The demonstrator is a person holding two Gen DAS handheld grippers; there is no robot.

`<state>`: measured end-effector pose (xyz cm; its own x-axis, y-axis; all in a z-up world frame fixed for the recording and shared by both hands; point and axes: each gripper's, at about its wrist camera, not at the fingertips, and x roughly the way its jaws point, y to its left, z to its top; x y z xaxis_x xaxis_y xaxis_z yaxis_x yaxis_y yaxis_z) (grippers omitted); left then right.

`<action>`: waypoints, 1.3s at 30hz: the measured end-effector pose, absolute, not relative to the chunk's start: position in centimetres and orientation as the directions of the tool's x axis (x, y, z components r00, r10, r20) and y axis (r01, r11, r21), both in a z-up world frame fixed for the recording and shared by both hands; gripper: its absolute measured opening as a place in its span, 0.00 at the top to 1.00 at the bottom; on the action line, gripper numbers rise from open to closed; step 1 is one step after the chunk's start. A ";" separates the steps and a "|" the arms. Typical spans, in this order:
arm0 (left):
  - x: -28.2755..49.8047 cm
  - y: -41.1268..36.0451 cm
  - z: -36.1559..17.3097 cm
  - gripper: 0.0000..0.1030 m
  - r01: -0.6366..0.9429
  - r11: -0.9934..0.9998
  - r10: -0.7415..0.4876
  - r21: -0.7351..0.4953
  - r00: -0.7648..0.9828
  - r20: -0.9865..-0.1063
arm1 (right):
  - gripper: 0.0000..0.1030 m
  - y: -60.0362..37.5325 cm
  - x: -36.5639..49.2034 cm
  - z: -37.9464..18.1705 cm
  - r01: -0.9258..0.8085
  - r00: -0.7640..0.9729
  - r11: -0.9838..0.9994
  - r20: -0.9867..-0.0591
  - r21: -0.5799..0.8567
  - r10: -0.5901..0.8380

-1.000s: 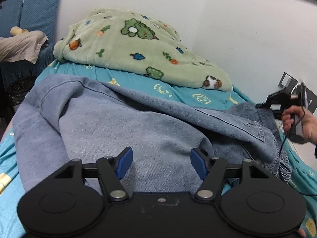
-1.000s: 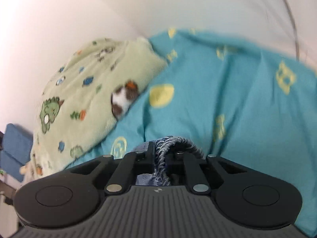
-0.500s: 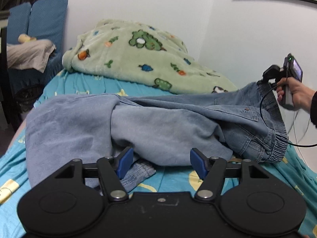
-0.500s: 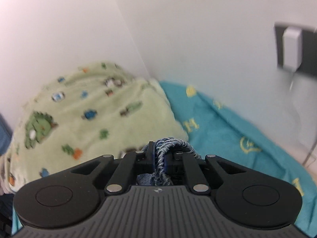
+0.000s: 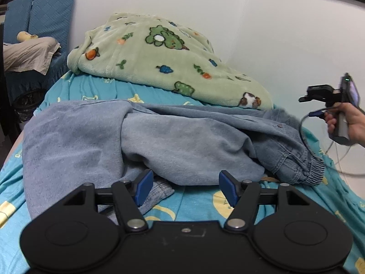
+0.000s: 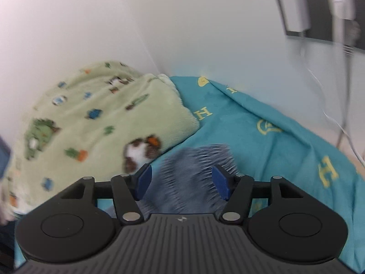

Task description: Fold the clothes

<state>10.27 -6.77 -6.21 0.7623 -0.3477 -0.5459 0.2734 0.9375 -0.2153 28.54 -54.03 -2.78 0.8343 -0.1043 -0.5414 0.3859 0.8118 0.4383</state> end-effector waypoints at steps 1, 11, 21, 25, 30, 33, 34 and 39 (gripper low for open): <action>10.2 -6.7 -6.0 0.41 0.275 0.936 -0.351 -0.220 0.764 -0.542 | 0.40 -53.5 27.2 -2.1 0.376 0.841 0.808 -0.533 0.453 -0.093; 8.1 -6.0 -4.0 0.40 0.301 0.924 -0.381 -0.236 0.786 -0.487 | 0.26 -44.7 16.7 -1.9 0.357 0.800 0.707 -0.590 0.610 0.105; 8.5 -4.4 -3.6 0.40 0.249 0.921 -0.370 -0.300 0.800 -0.472 | 0.18 -44.7 16.3 -9.6 0.507 0.790 0.369 -0.591 0.779 0.161; 9.6 -4.2 -4.1 0.40 0.228 0.919 -0.367 -0.322 0.791 -0.490 | 0.18 -45.5 16.8 -12.3 0.537 0.795 0.270 -0.586 0.799 0.156; 10.4 -4.2 -4.7 0.40 0.213 0.918 -0.367 -0.336 0.778 -0.510 | 0.21 -45.4 18.4 -12.6 0.546 0.771 0.344 -0.619 0.763 0.150; 10.7 -4.1 -4.9 0.40 0.205 0.915 -0.369 -0.347 0.771 -0.519 | 0.56 -45.7 18.9 -12.8 0.562 0.748 0.385 -0.648 0.732 0.142; 10.6 -4.1 -4.9 0.40 0.204 0.917 -0.366 -0.343 0.773 -0.519 | 0.62 -46.0 18.9 -13.1 0.565 0.746 0.380 -0.650 0.732 0.143; 10.2 -4.0 -4.7 0.40 0.204 0.920 -0.359 -0.336 0.783 -0.508 | 0.88 -45.7 18.5 -11.3 0.527 0.765 0.443 -0.632 0.725 0.124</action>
<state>10.20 -3.96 -4.66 0.7832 -0.3591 -0.5077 0.2041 0.9196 -0.3355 18.49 -45.65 -11.35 0.7650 0.1240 -0.6320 0.5274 0.4425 0.7252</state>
